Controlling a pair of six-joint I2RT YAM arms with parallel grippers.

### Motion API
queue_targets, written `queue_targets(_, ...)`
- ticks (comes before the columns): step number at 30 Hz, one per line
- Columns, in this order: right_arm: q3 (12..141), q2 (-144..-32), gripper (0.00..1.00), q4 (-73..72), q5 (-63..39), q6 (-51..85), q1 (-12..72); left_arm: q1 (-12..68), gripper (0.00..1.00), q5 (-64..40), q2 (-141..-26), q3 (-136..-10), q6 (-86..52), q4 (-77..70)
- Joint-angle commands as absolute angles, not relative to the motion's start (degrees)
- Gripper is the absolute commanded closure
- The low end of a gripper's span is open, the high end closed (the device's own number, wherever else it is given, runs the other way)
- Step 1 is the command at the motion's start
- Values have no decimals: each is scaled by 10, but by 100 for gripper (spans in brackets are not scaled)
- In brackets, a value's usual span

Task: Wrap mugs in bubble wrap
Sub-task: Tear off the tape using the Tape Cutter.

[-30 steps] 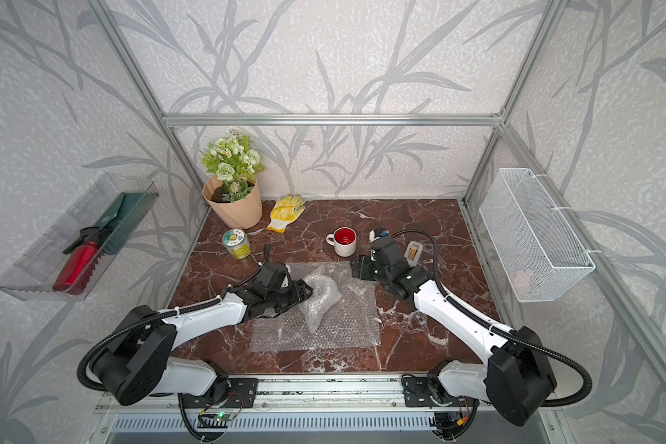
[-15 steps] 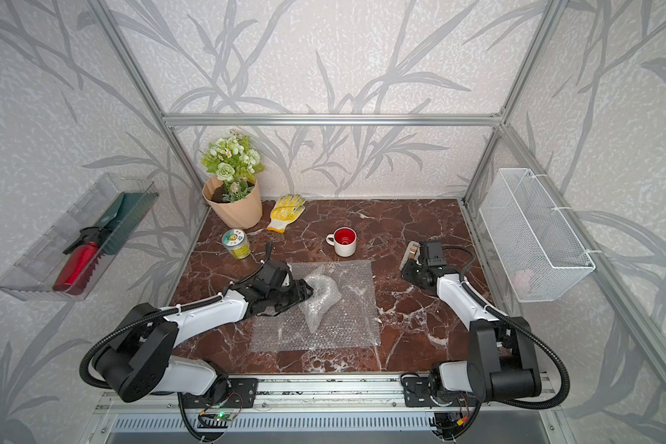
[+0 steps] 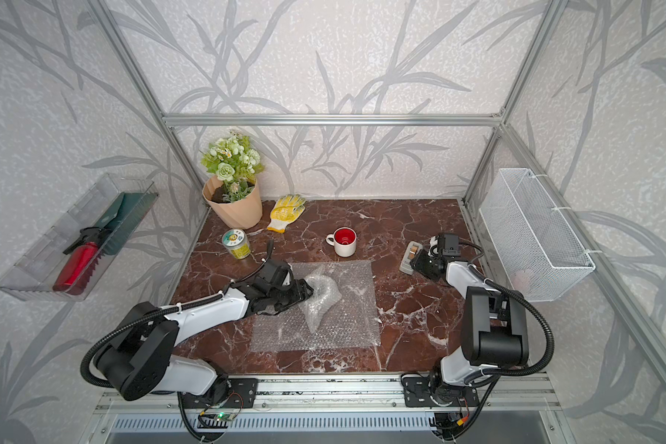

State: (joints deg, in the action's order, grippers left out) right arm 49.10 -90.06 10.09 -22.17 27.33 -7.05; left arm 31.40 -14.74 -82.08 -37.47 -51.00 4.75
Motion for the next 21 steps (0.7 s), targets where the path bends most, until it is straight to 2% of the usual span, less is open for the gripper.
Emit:
queue_targets(1, 513, -923, 67, 86, -261, 264, -82, 313, 28, -120, -844, -361, -504, 114)
queue_targets(12, 536, -975, 67, 38, -328, 281, -93, 313, 28, -121, -838, -361, -501, 121)
queue_targets(21, 532, -1014, 67, 32, -332, 298, -100, 313, 28, -126, -840, -358, -506, 112)
